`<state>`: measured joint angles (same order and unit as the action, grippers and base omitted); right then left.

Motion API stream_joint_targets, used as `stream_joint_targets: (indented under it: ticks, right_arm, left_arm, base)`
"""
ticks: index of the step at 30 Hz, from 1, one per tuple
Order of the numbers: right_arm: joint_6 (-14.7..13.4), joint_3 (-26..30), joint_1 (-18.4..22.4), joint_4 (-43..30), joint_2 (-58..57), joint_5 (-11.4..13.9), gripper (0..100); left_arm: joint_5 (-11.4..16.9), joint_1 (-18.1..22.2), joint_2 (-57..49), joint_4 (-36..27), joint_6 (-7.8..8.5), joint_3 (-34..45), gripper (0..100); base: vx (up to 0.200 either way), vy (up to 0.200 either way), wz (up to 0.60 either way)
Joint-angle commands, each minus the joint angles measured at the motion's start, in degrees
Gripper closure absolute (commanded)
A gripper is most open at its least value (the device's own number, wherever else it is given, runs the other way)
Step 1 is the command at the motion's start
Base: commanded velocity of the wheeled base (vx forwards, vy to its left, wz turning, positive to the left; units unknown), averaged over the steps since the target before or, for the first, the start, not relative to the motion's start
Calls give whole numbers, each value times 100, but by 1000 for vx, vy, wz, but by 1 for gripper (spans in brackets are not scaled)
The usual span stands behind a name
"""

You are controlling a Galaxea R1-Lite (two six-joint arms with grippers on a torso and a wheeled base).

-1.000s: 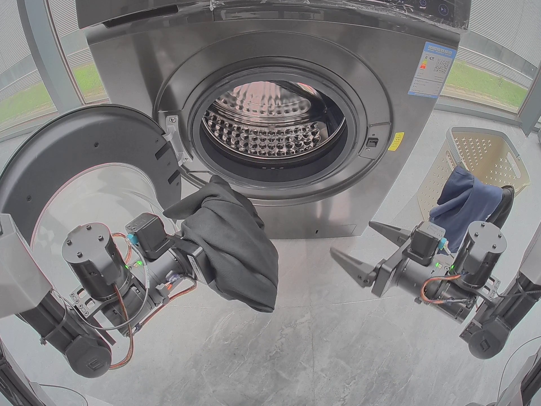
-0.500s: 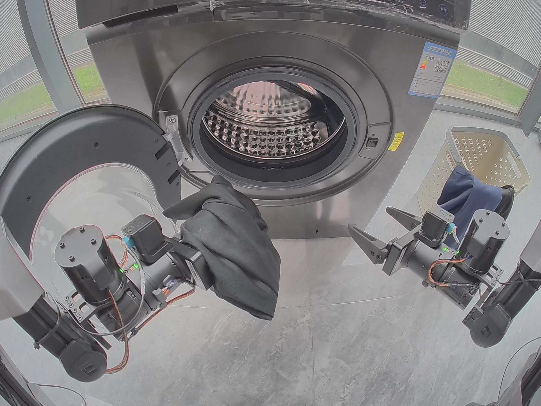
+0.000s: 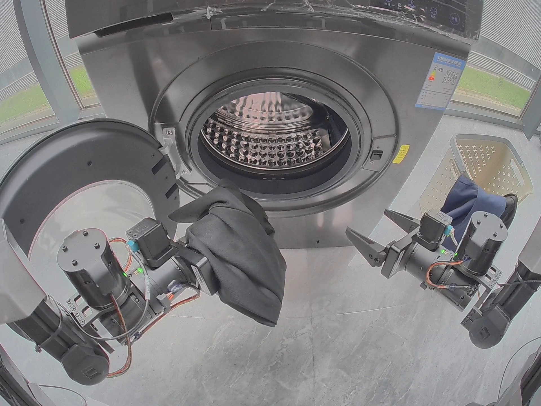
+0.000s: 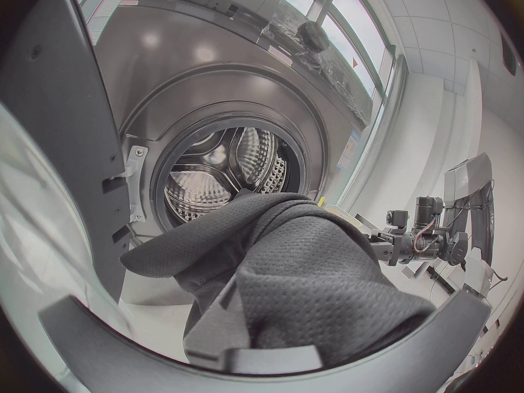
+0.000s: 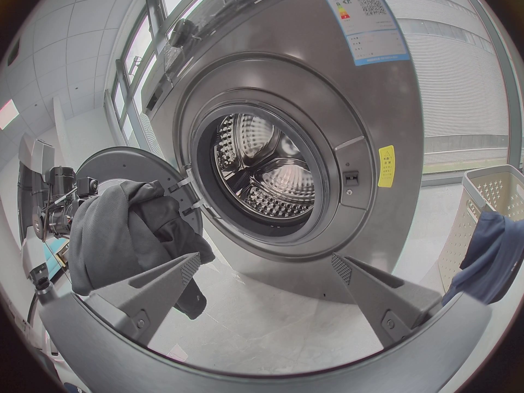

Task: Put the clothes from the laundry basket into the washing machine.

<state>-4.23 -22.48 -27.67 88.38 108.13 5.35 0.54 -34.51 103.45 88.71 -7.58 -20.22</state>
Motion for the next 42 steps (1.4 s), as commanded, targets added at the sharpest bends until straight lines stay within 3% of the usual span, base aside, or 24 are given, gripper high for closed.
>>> stream_joint_targets:
  ticks: [1, 11, 17, 32, 38, 42]
  right_arm:
    - [1, 7, -10, 4, 6, 1, 0]
    - [-8, 7, -28, 4, 6, 1, 0]
    - [-8, 16, -36, 4, 6, 1, 0]
    - [10, 174, -63, 4, 15, 27, 0]
    - [19, 262, -80, -5, 15, 45, 0]
    - [45, 578, -309, -5, -3, 71, 0]
  left_arm:
    - [-1, -38, 53, 6, 11, 1, 100]
    - [-62, -29, 149, 6, 275, -52, 100]
    - [-62, -38, 149, 6, 257, -43, 100]
    - [-62, -29, 211, 6, 266, -78, 100]
    - [-62, -21, 237, 6, 275, -87, 100]
    - [-62, -73, 237, 6, 266, -87, 100]
  base:
    - [200, 0, 0]
    - [20, 0, 0]
    - [0, -200, 0]
    - [0, 0, 0]
    - [200, 0, 0]
    - [150, 0, 0]
